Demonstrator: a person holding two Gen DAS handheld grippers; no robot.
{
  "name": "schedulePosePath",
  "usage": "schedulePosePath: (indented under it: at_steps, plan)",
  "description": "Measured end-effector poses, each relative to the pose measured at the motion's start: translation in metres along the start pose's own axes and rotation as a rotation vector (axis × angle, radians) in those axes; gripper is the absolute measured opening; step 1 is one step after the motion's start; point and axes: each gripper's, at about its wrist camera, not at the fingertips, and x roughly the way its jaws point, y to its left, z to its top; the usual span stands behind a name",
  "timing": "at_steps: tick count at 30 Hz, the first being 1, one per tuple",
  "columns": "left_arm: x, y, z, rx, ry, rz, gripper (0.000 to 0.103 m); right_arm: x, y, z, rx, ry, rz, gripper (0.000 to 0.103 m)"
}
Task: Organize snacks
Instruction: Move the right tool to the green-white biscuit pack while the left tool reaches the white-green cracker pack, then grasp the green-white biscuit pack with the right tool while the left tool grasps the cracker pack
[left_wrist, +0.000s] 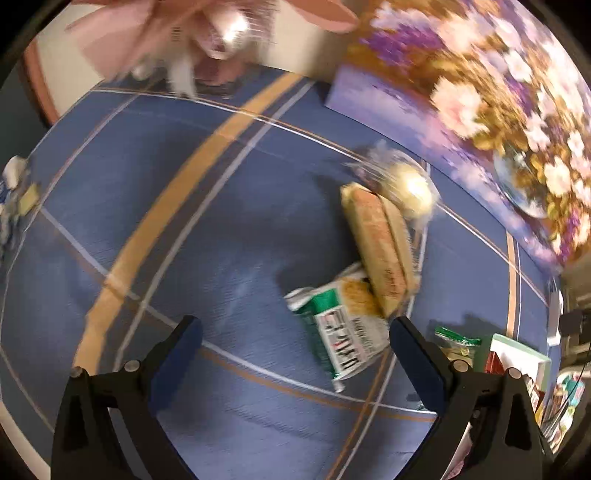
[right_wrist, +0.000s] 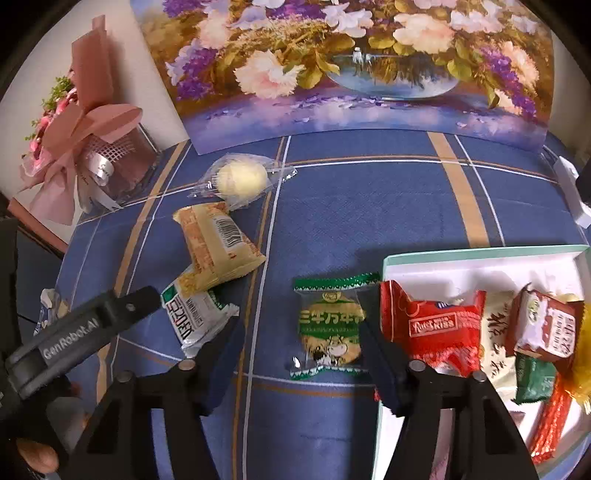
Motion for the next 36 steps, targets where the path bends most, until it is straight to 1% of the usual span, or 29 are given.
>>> schedulePosePath:
  at_steps: [5,10,12,16,20,24,29,32,33,34,36]
  plan:
    - [0.012,-0.018,0.001,0.044,0.002,-0.02,0.101,0.015,-0.005,0.003,0.007,0.02,-0.005,0.063]
    - [0.019,-0.032,-0.001,0.084,0.002,-0.014,0.098,0.021,-0.009,0.005,0.012,0.027,-0.007,0.063]
    - [0.022,-0.034,-0.002,0.093,0.003,-0.01,0.095,0.022,-0.01,0.005,0.013,0.025,-0.009,0.063]
    - [0.029,-0.033,0.0,0.098,0.004,0.022,0.094,0.025,-0.012,0.007,0.018,0.024,-0.019,0.062]
    - [0.033,-0.023,0.0,0.077,0.011,0.049,0.094,0.027,-0.009,0.008,0.003,0.022,-0.038,0.061]
    - [0.035,-0.011,0.002,0.041,0.018,0.044,0.094,0.029,-0.004,0.006,-0.012,0.026,-0.035,0.062]
    - [0.037,0.009,0.005,0.009,0.026,0.095,0.094,0.03,0.0,0.005,-0.016,0.041,0.025,0.062]
    - [0.038,0.023,0.007,-0.024,0.032,0.103,0.093,0.03,0.004,0.005,-0.019,0.048,0.064,0.062]
    - [0.036,0.026,0.006,-0.031,0.032,0.107,0.093,0.03,0.005,0.005,-0.019,0.049,0.064,0.062]
    - [0.036,0.029,0.007,-0.037,0.032,0.113,0.093,0.03,0.006,0.005,-0.021,0.047,0.054,0.063]
    - [0.034,0.034,0.006,-0.044,0.03,0.111,0.078,0.029,0.005,0.006,-0.026,0.042,0.018,0.063]
